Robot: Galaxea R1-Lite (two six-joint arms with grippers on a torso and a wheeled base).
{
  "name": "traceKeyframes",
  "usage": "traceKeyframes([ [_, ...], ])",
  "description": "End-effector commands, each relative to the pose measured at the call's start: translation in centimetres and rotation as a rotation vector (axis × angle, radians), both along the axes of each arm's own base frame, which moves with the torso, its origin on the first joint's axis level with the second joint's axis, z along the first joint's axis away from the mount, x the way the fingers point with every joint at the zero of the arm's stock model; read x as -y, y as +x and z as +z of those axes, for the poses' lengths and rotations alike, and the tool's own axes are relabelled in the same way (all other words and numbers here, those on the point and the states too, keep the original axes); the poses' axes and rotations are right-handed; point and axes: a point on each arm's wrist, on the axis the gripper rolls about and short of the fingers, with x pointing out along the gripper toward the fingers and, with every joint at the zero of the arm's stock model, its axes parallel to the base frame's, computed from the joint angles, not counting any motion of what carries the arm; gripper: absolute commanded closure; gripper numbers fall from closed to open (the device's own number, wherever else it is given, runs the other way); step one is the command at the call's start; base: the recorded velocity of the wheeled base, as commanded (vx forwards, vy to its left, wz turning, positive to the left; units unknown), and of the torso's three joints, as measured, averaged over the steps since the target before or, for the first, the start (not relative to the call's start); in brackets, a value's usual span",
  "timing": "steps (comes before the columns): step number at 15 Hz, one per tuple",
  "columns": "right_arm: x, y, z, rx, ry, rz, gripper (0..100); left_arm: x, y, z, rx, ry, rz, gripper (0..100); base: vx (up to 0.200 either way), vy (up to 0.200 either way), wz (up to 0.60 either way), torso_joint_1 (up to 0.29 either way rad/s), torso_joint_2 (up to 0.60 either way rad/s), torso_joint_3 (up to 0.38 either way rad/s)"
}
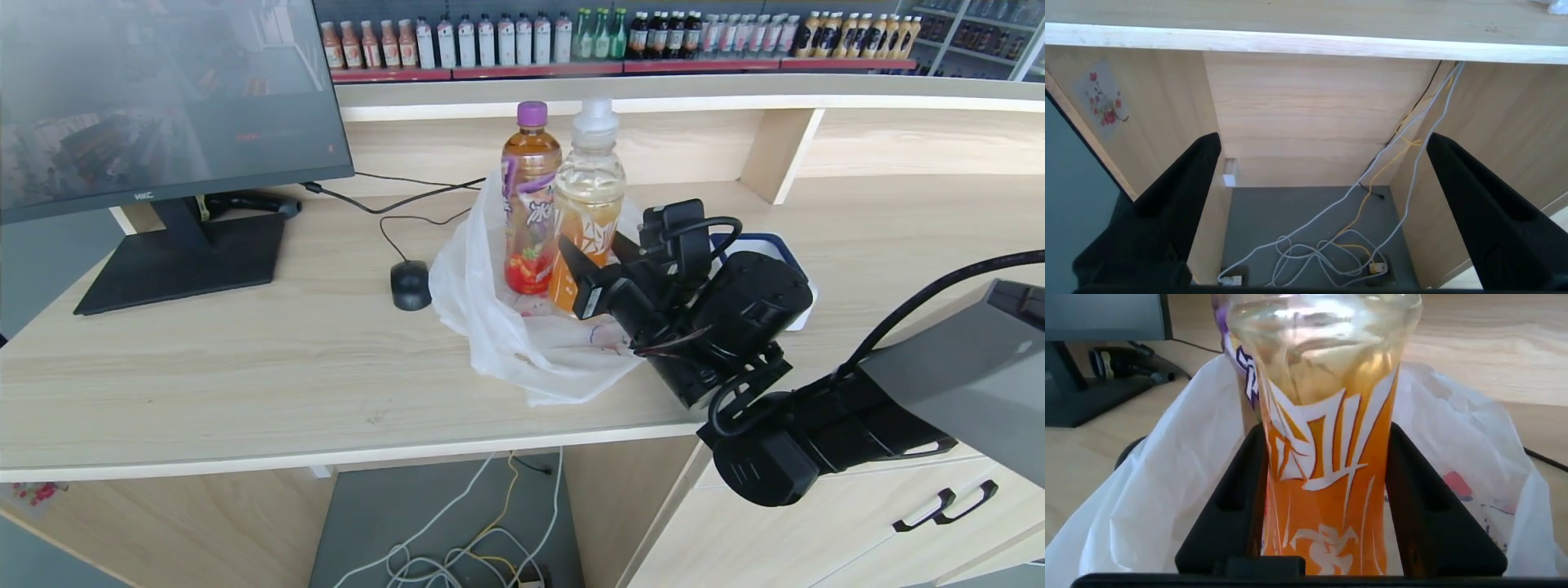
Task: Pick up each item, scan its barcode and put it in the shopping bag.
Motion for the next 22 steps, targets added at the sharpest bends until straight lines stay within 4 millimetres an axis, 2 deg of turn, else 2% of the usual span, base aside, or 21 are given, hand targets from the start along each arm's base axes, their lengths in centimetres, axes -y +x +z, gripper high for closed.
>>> traceKeyframes([
  [1,-0.2,-0.4,-0.5,-0.015,-0.011,0.01,100,0.0,0.0,0.0,-0.001,0.0,0.0,0,0.0,0.0,0.0,0.0,0.0,0.0],
  [8,-0.2,-0.5,-0.5,-0.016,-0.012,0.018,100,0.0,0.0,0.0,-0.001,0.0,0.0,0,0.0,0.0,0.0,0.0,0.0,0.0],
  [9,-0.2,-0.6,-0.4,-0.013,-0.006,0.018,0,0.0,0.0,0.0,-0.001,0.0,0.0,0,0.0,0.0,0.0,0.0,0.0,0.0],
  [15,0.6,-1.5,0.7,-0.005,0.02,0.019,0,0.0,0.0,0.0,0.002,0.001,0.0,0,0.0,0.0,0.0,0.0,0.0,0.0],
  [20,2.5,-4.0,2.2,0.003,0.025,0.019,0,0.0,0.0,0.0,0.0,0.0,0.0,0,0.0,0.0,0.0,0.0,0.0,0.0],
  [22,4.2,-6.3,3.3,0.005,0.027,0.02,0,0.0,0.0,0.0,0.0,0.0,0.0,0,0.0,0.0,0.0,0.0,0.0,0.0],
])
